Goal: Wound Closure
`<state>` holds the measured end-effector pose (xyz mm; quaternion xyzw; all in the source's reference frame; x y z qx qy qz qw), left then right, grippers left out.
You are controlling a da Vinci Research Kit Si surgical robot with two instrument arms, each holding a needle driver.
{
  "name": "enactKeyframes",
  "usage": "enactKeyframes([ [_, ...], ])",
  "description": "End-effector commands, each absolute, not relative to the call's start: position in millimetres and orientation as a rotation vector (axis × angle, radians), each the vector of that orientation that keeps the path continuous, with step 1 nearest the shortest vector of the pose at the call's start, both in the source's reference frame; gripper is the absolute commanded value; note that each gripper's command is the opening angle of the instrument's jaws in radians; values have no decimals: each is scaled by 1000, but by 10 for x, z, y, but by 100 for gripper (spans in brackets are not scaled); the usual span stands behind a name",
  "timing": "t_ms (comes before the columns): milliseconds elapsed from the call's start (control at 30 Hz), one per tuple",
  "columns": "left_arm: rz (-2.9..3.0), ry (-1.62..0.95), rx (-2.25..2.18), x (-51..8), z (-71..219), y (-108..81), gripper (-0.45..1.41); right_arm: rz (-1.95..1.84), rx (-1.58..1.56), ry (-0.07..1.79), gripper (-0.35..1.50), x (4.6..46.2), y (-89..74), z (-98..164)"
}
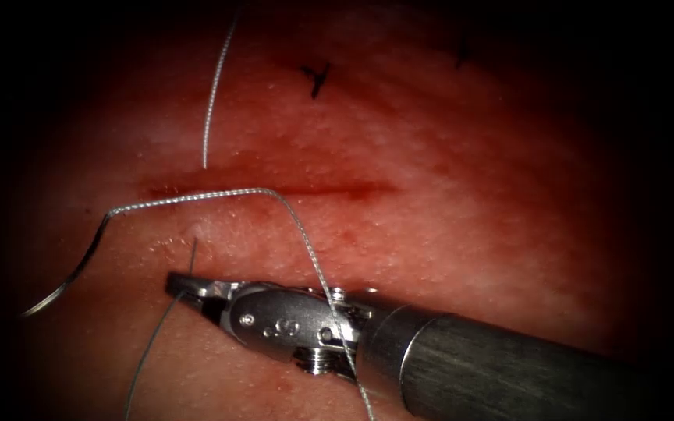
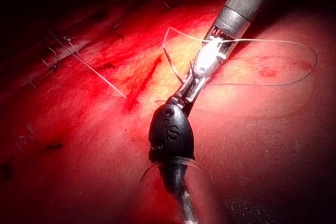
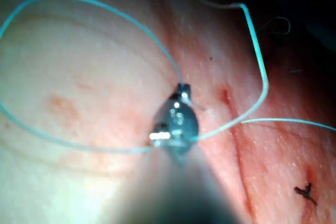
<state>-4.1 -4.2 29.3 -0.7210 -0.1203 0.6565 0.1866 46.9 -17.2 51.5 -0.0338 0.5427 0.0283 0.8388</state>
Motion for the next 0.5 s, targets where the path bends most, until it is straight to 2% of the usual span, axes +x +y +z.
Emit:
enactKeyframes([
  [33, 1848, -338, -2033, -47, 298, -41, -45, 52, -68, 1159, -35, 477, -179, 505],
  [400, 1848, -337, -2032, -48, 297, -42, -45, 43, -57, 1167, -35, 462, -196, 482],
  [433, 1848, -337, -2032, -48, 297, -42, -45, 49, -58, 1166, 12, 462, -191, 483],
  [467, 1848, -337, -2032, -48, 297, -42, -45, 67, -69, 1172, 68, 461, -182, 486],
  [500, 1848, -337, -2032, -48, 297, -42, -45, 83, -80, 1179, 94, 461, -176, 488],
])
